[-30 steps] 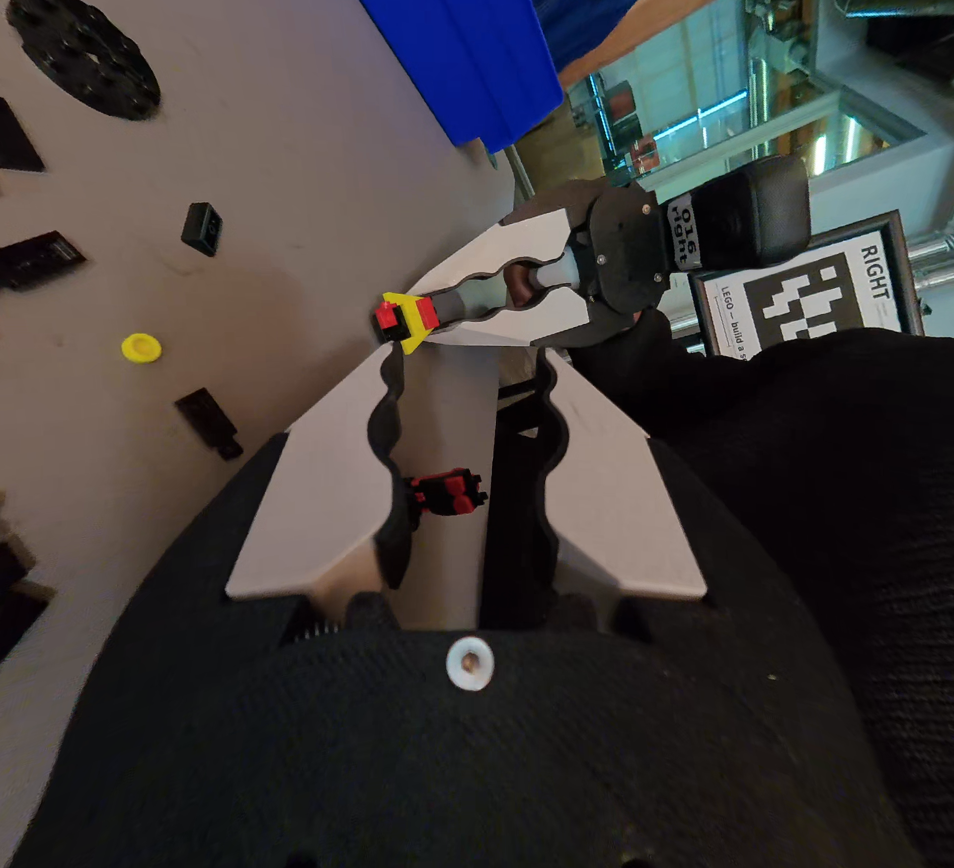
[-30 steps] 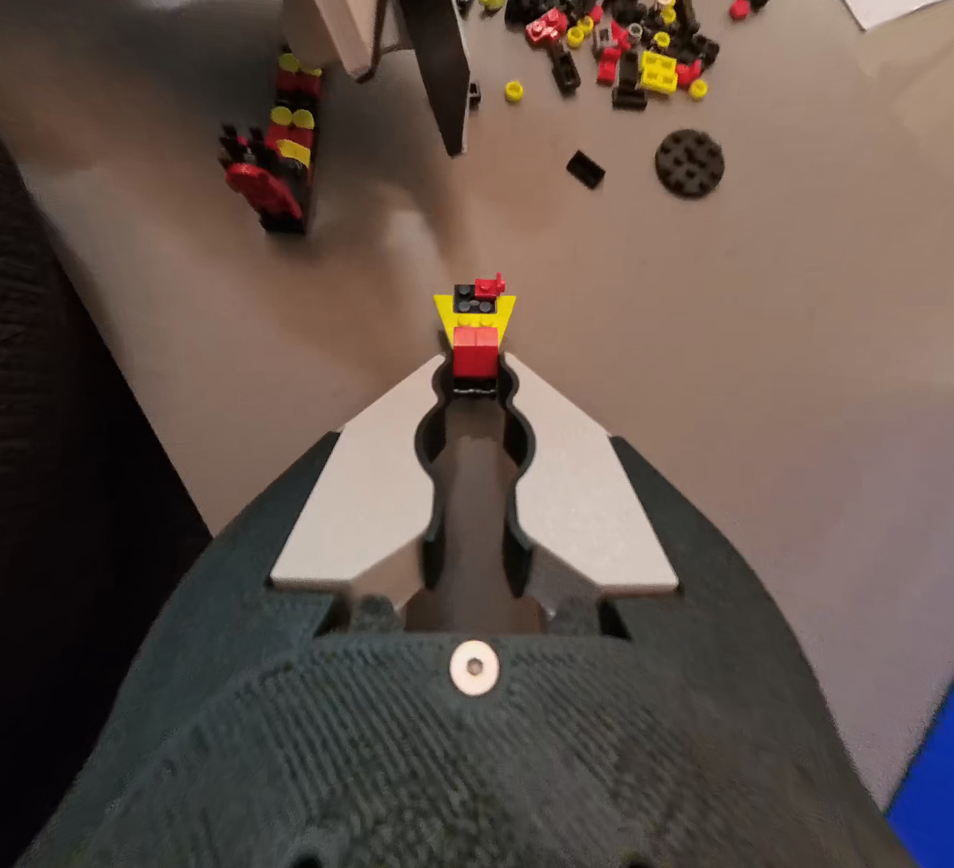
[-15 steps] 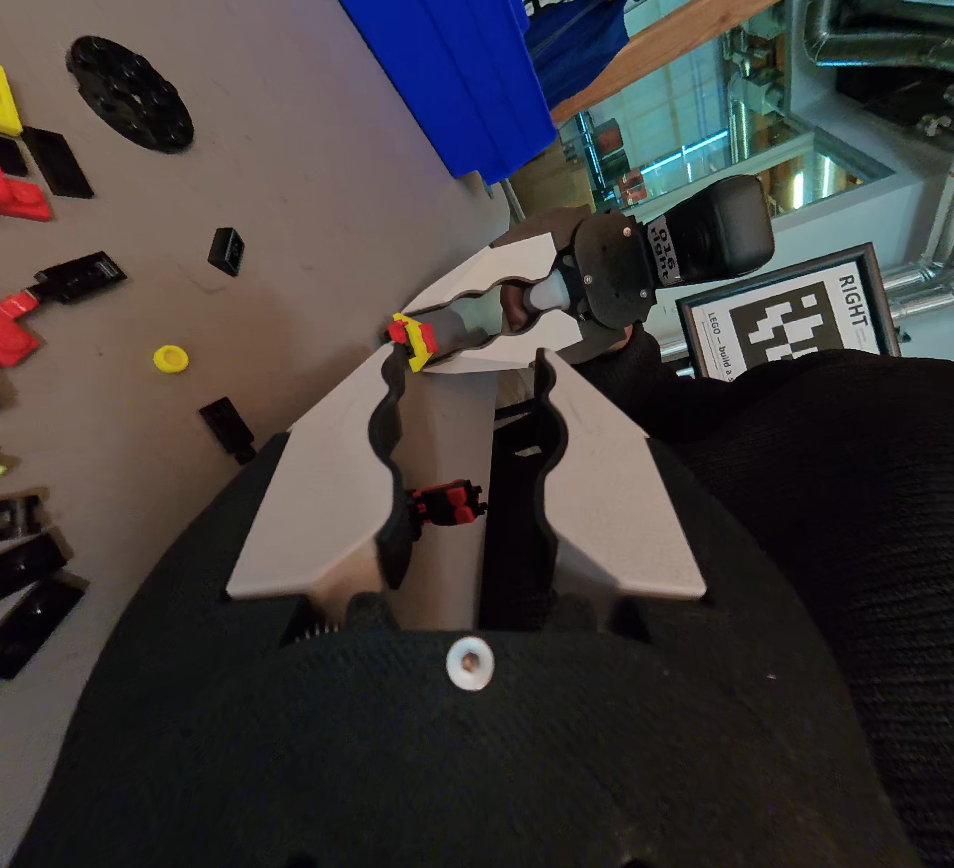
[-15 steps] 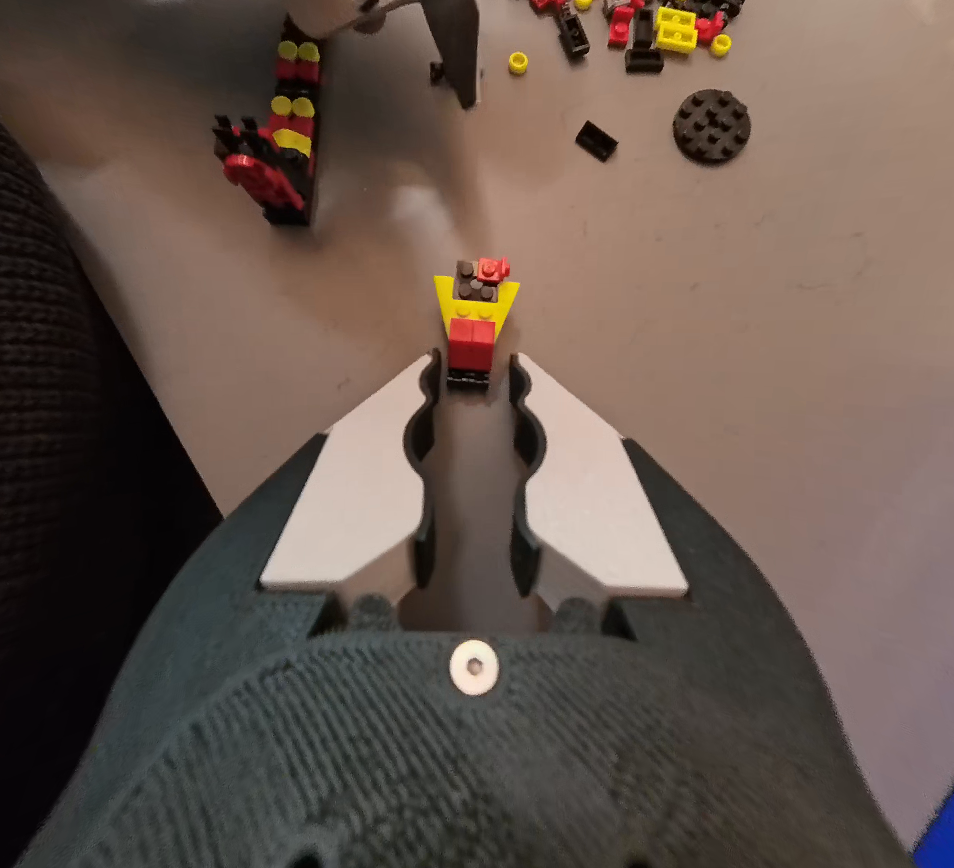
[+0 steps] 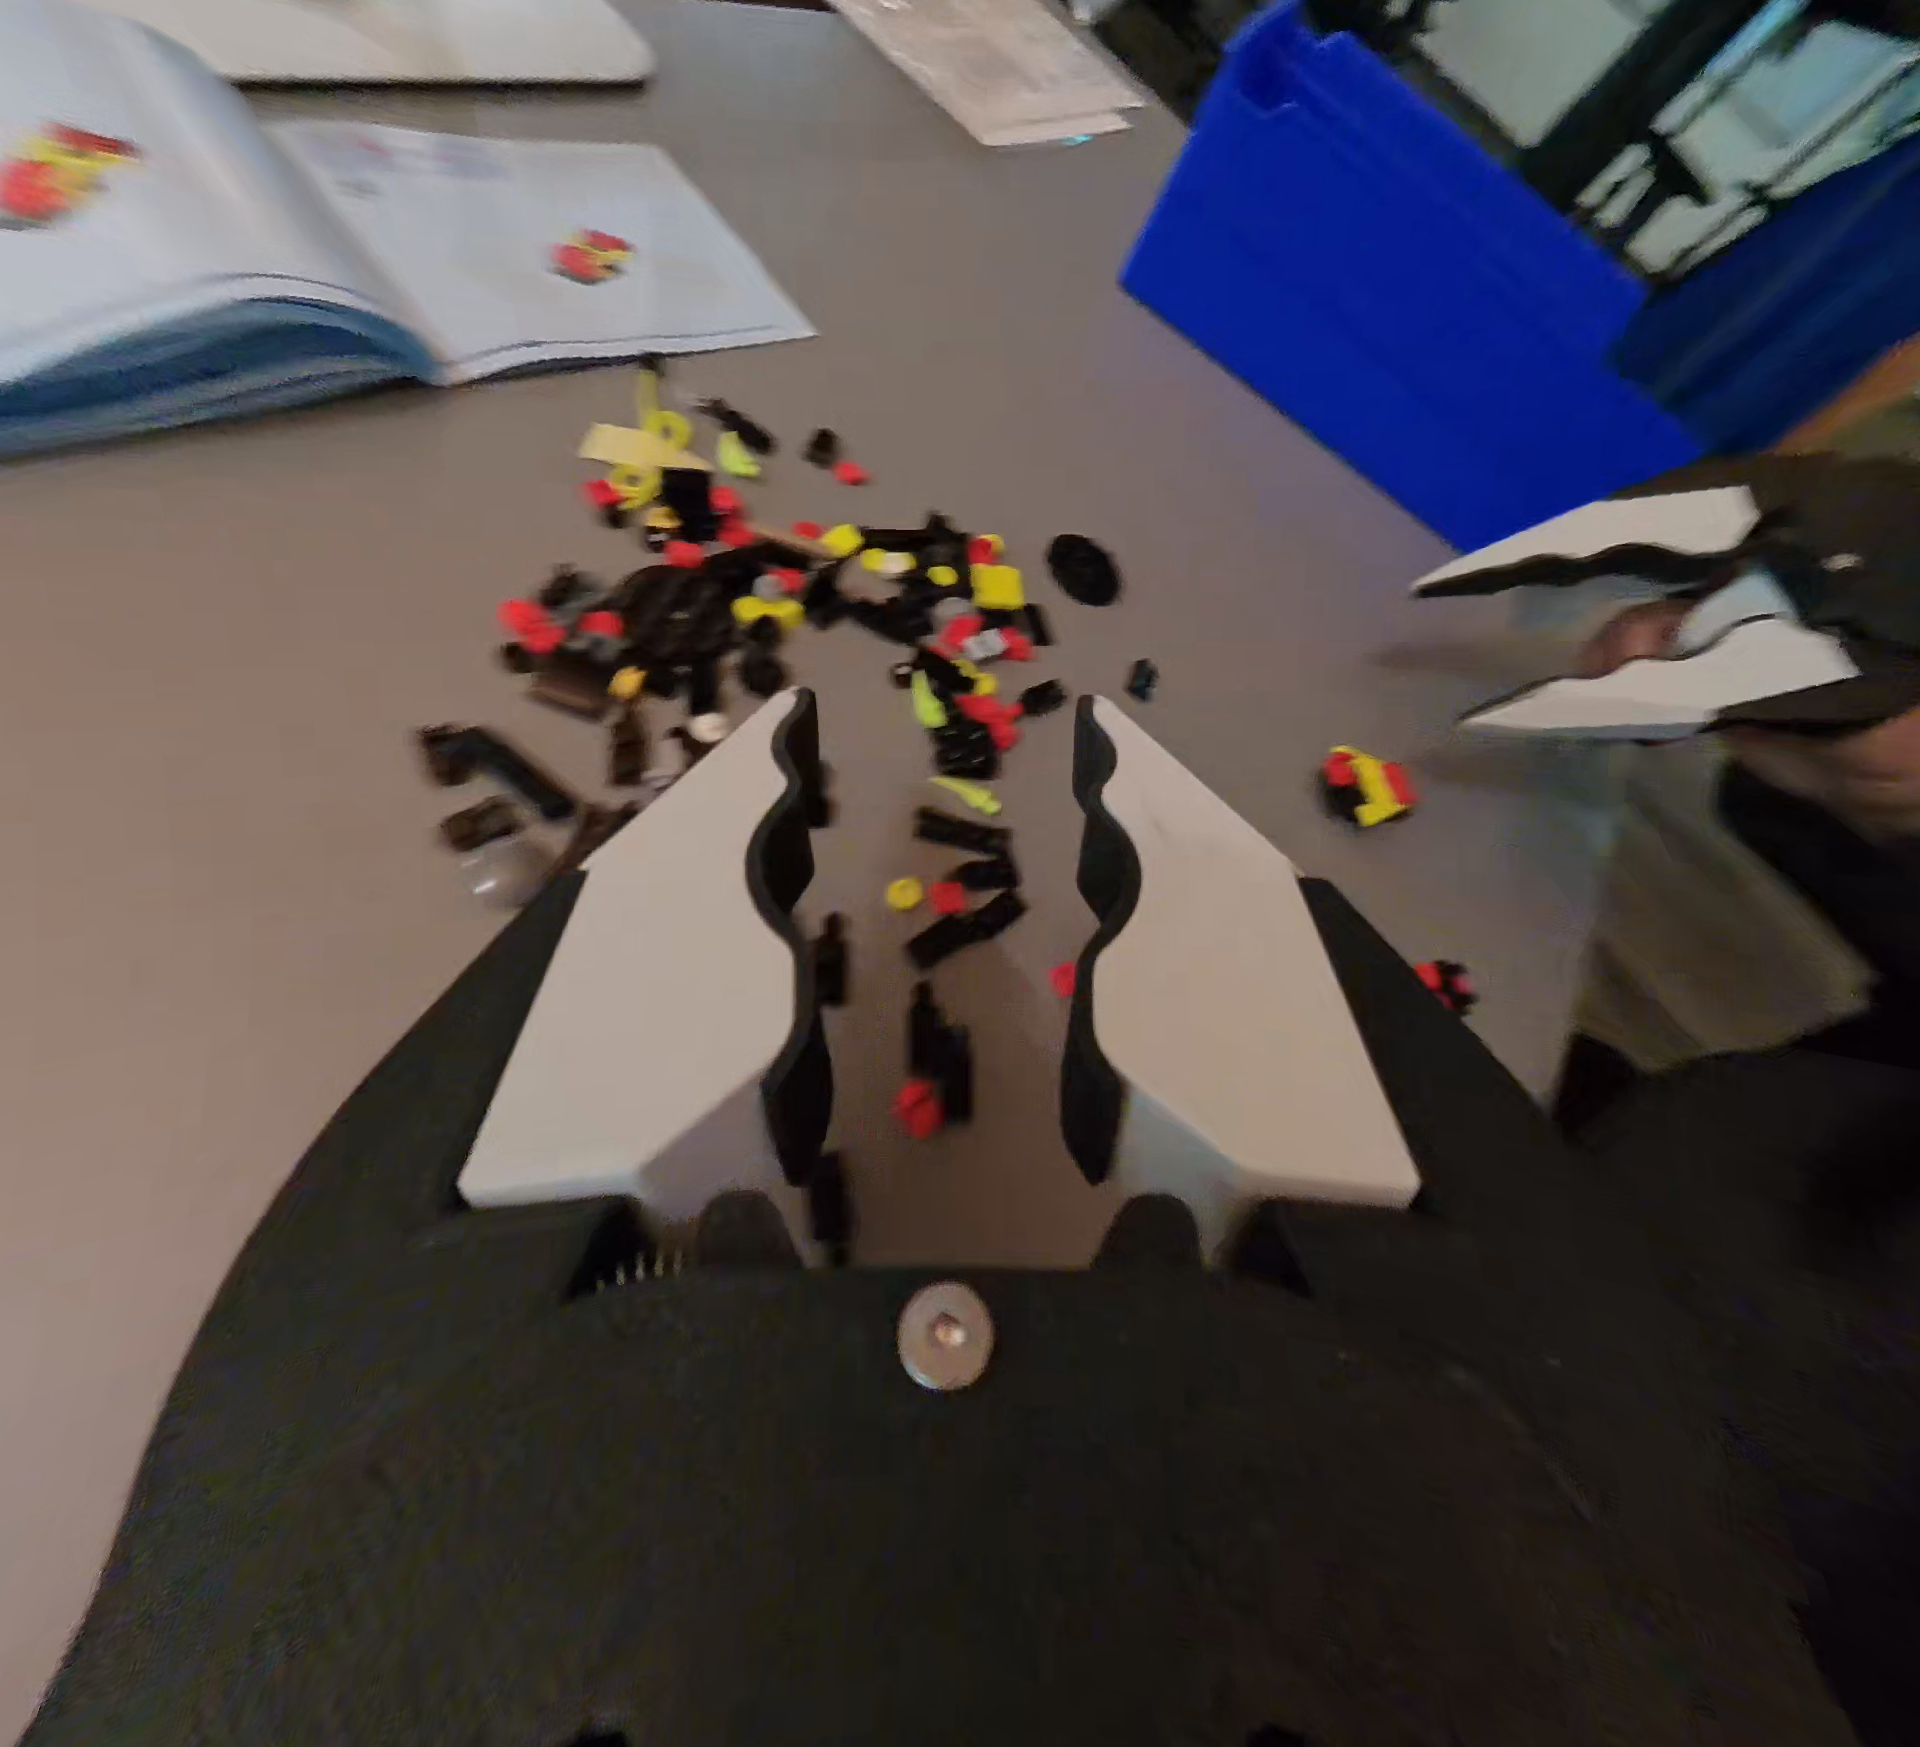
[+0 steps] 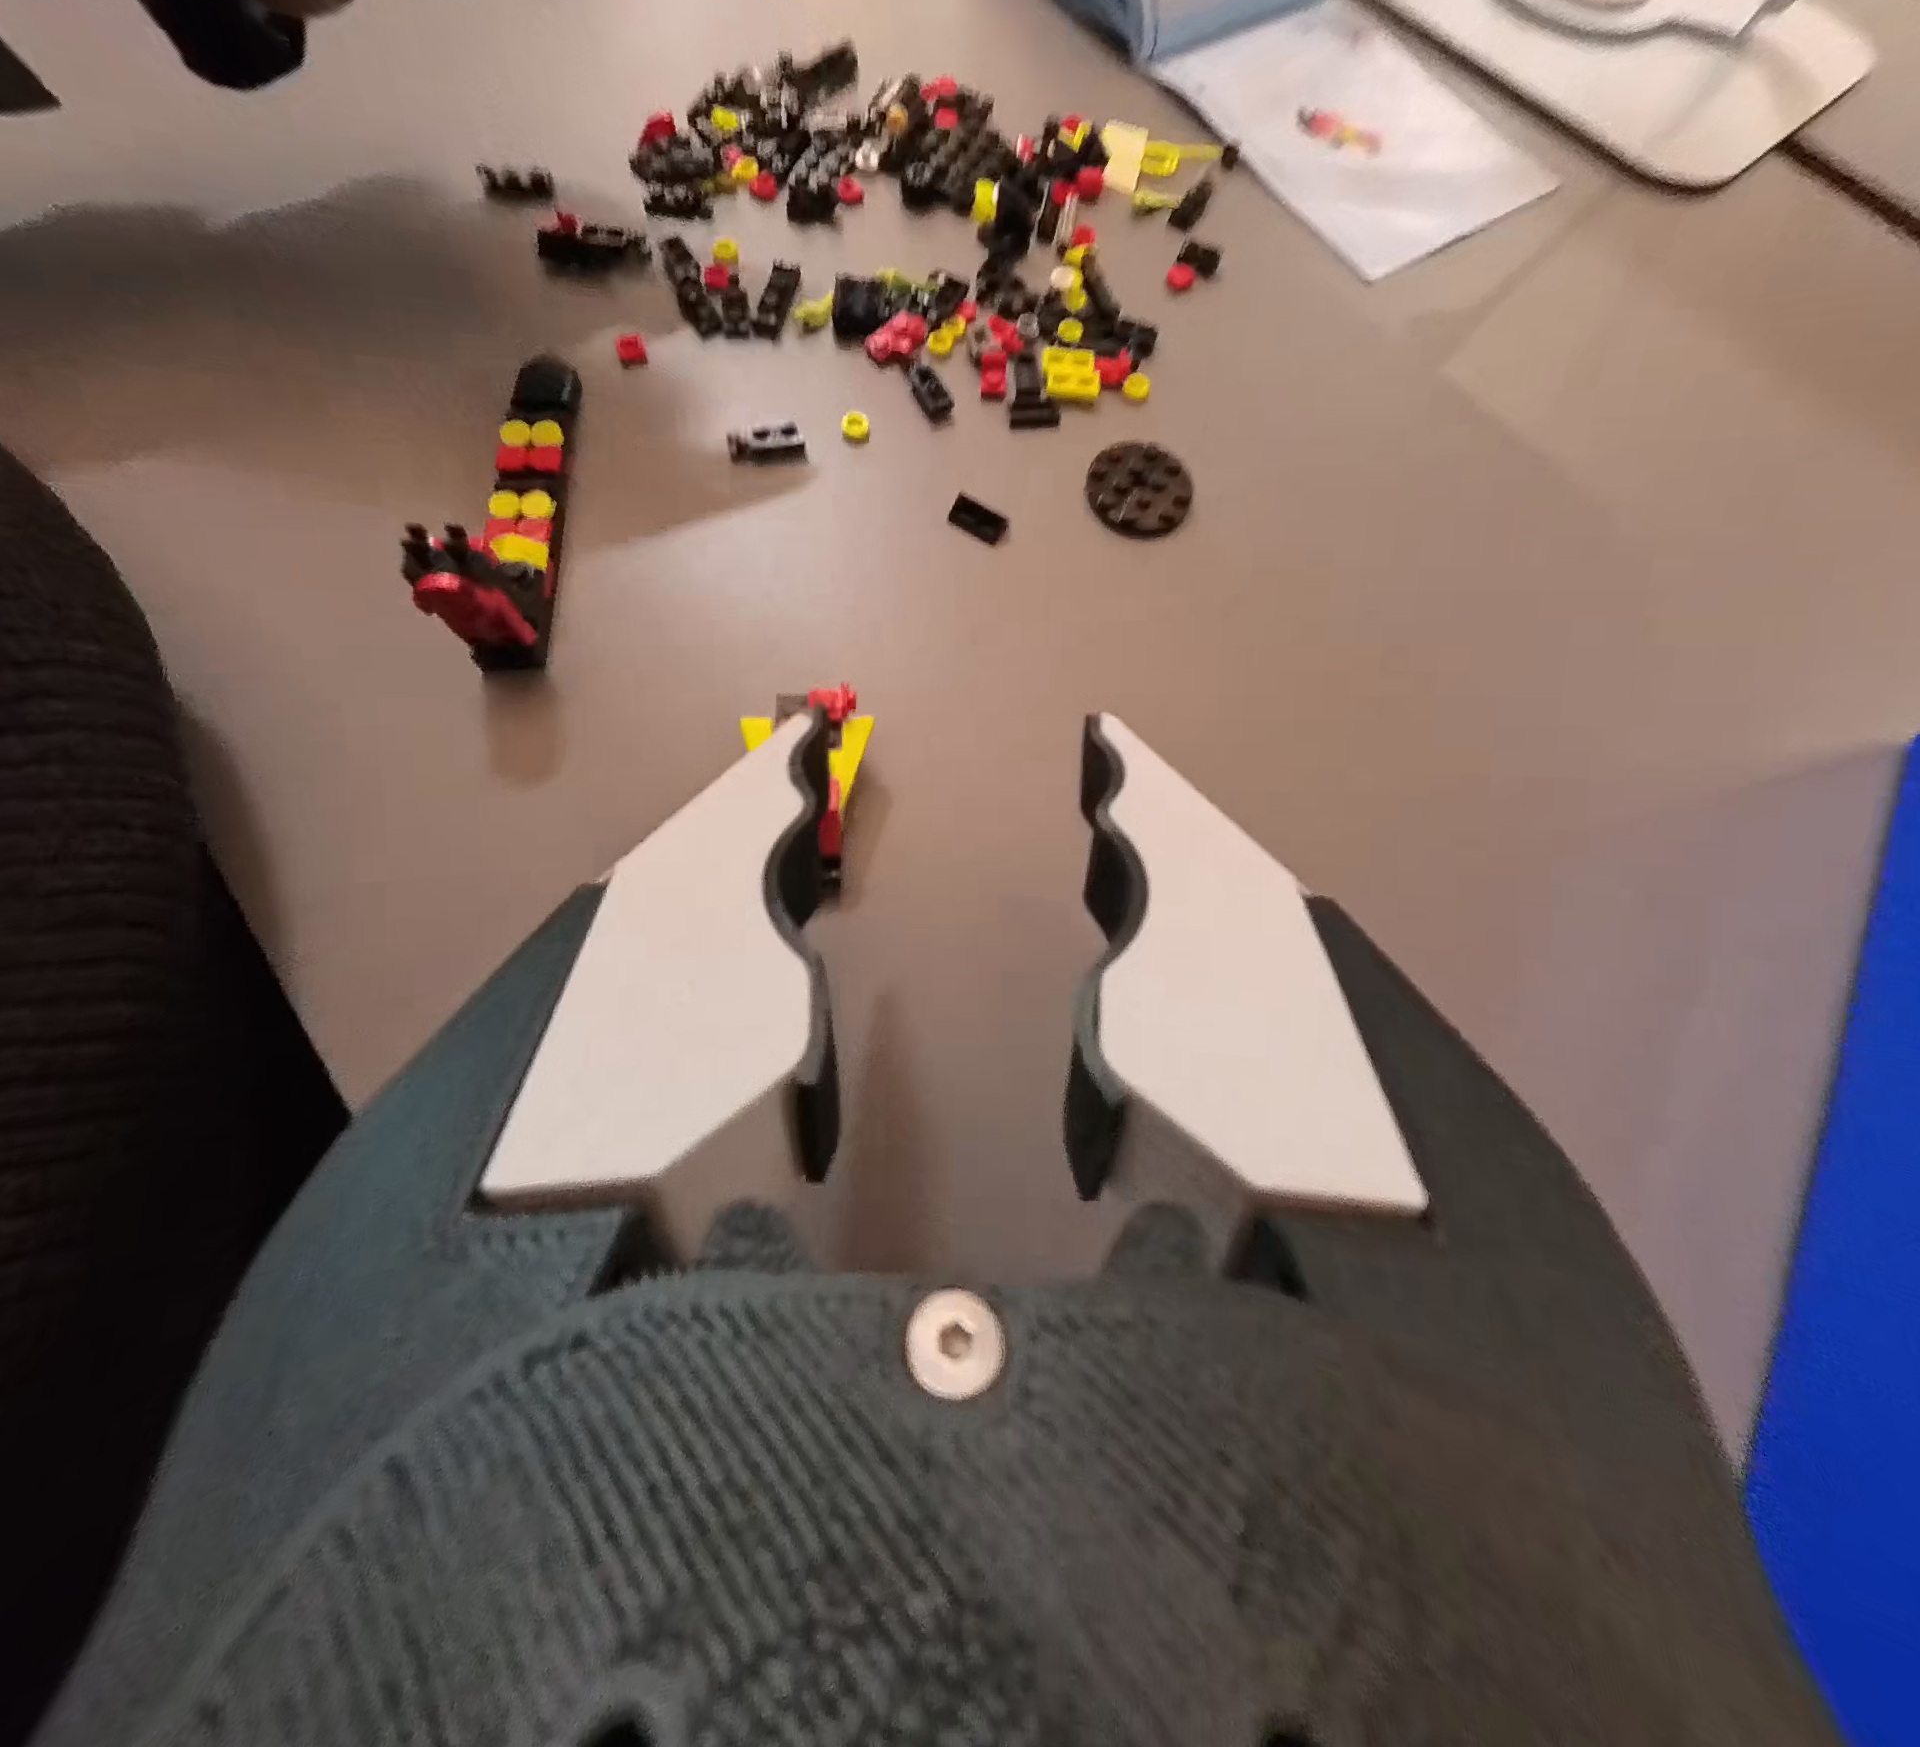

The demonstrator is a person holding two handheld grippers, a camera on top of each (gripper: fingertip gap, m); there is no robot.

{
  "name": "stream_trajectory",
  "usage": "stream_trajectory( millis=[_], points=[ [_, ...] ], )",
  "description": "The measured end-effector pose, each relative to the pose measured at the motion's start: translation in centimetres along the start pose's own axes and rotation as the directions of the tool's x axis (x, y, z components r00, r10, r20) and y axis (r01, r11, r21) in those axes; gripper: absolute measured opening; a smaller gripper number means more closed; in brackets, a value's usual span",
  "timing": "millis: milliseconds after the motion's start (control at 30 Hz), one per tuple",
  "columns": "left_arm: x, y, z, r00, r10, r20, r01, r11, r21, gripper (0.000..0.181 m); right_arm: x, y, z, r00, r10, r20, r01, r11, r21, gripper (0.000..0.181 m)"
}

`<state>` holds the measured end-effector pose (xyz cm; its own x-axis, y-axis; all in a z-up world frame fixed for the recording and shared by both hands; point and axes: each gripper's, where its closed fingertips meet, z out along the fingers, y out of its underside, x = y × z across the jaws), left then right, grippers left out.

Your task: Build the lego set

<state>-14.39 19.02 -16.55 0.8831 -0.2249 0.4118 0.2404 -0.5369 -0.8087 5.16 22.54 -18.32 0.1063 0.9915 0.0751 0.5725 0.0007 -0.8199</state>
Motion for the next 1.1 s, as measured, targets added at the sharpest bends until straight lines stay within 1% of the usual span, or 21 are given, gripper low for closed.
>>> stream_trajectory(
  millis=[33, 100, 200, 267, 433, 600, 700, 767, 867, 900, 933, 1033, 1100],
  points=[
    [-0.7, 0.1, -0.6, 0.999, 0.010, 0.035, -0.010, 1.000, 0.004, 0.046, 0.1, -0.5, 0.0, 1.000, -0.005, -0.009, 0.006, 1.000, 0.024, 0.047],
    [-1.5, 0.5, -1.2, 0.998, -0.011, 0.066, 0.011, 1.000, 0.006, 0.042, 0.1, -1.3, 0.2, 1.000, -0.009, -0.021, 0.010, 0.998, 0.063, 0.051],
    [-1.7, 1.4, -1.3, 0.998, -0.039, 0.048, 0.041, 0.999, -0.026, 0.030, -0.2, -1.9, 0.7, 1.000, -0.005, -0.024, 0.007, 0.996, 0.088, 0.054],
    [-1.9, 1.9, -1.2, 0.998, -0.017, 0.061, 0.020, 0.998, -0.052, 0.025, -0.3, -2.3, 1.0, 0.999, -0.015, -0.033, 0.018, 0.995, 0.098, 0.054],
    [-2.6, 2.7, -1.1, 0.989, 0.075, 0.124, -0.062, 0.992, -0.111, 0.012, -0.8, -3.1, 2.0, 0.997, -0.052, -0.049, 0.057, 0.993, 0.108, 0.050],
    [-2.6, 2.2, -1.1, 0.990, 0.064, 0.126, -0.056, 0.996, -0.073, 0.000, -1.3, -3.6, 3.5, 0.998, -0.067, -0.020, 0.068, 0.993, 0.099, 0.039],
    [-3.3, 1.5, -1.7, 0.983, 0.070, 0.169, -0.065, 0.997, -0.038, 0.000, -1.6, -4.7, 4.4, 0.998, -0.051, 0.019, 0.048, 0.991, 0.123, 0.032],
    [-3.6, 1.0, -2.1, 0.980, 0.066, 0.186, -0.066, 0.998, -0.009, 0.000, -1.1, -5.5, 5.0, 1.000, -0.011, 0.016, 0.008, 0.989, 0.147, 0.028],
    [-4.6, 0.1, -2.7, 0.959, 0.087, 0.271, -0.102, 0.994, 0.041, 0.000, 0.0, -6.4, 5.5, 0.999, 0.054, -0.003, -0.053, 0.981, 0.185, 0.011],
    [-5.0, 0.0, -2.9, 0.944, 0.109, 0.311, -0.126, 0.991, 0.037, 0.000, 0.4, -6.5, 5.6, 0.998, 0.052, -0.018, -0.048, 0.981, 0.190, 0.004],
    [-5.4, 0.0, -3.0, 0.927, 0.133, 0.350, -0.152, 0.988, 0.029, 0.000, 0.8, -6.5, 5.7, 0.999, 0.035, -0.040, -0.027, 0.982, 0.186, 0.000],
    [-6.2, 0.0, -3.3, 0.880, 0.190, 0.434, -0.214, 0.977, 0.006, 0.000, 2.0, -6.3, 6.0, 0.992, -0.047, -0.117, 0.065, 0.986, 0.156, 0.000],
    [-6.1, 0.0, -3.2, 0.877, 0.198, 0.438, -0.230, 0.973, 0.019, 0.000, 2.6, -6.2, 6.2, 0.985, -0.075, -0.157, 0.098, 0.984, 0.145, 0.000]
  ],
)
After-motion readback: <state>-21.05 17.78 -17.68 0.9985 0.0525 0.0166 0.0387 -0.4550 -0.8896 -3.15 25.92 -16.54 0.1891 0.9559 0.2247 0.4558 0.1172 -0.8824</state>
